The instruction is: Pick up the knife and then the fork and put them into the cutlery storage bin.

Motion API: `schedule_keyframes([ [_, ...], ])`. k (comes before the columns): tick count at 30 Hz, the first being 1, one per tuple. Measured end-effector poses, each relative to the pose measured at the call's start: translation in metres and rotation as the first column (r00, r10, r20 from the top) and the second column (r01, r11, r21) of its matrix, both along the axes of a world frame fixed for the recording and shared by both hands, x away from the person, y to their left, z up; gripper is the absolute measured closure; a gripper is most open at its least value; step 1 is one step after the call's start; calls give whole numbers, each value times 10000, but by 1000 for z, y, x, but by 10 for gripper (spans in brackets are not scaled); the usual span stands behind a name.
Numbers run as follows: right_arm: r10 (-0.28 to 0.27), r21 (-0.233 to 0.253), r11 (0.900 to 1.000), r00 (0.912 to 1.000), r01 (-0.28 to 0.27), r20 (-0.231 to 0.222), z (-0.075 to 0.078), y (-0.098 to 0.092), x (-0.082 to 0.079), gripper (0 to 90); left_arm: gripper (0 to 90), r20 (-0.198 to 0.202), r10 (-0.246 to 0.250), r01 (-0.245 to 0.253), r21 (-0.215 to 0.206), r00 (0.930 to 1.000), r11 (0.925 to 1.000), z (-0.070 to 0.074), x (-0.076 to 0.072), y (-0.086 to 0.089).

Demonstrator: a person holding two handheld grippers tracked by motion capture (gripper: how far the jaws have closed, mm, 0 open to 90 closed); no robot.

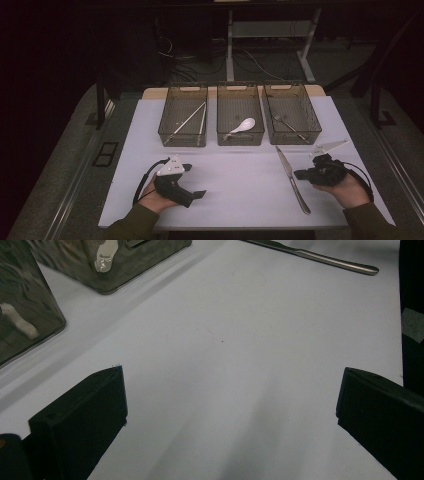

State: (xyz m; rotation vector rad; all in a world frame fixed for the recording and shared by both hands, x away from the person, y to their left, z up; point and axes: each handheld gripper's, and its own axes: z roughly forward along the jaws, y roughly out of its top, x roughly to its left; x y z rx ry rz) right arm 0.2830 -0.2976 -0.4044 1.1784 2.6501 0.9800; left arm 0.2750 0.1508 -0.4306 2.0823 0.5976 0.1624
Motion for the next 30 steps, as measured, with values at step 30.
schedule_keyframes([
  [30,336,-1838,9821,9983,-416,-466,-25,10,-35,898,0,6,25,-25,53,10000,10000,0,0,0],
])
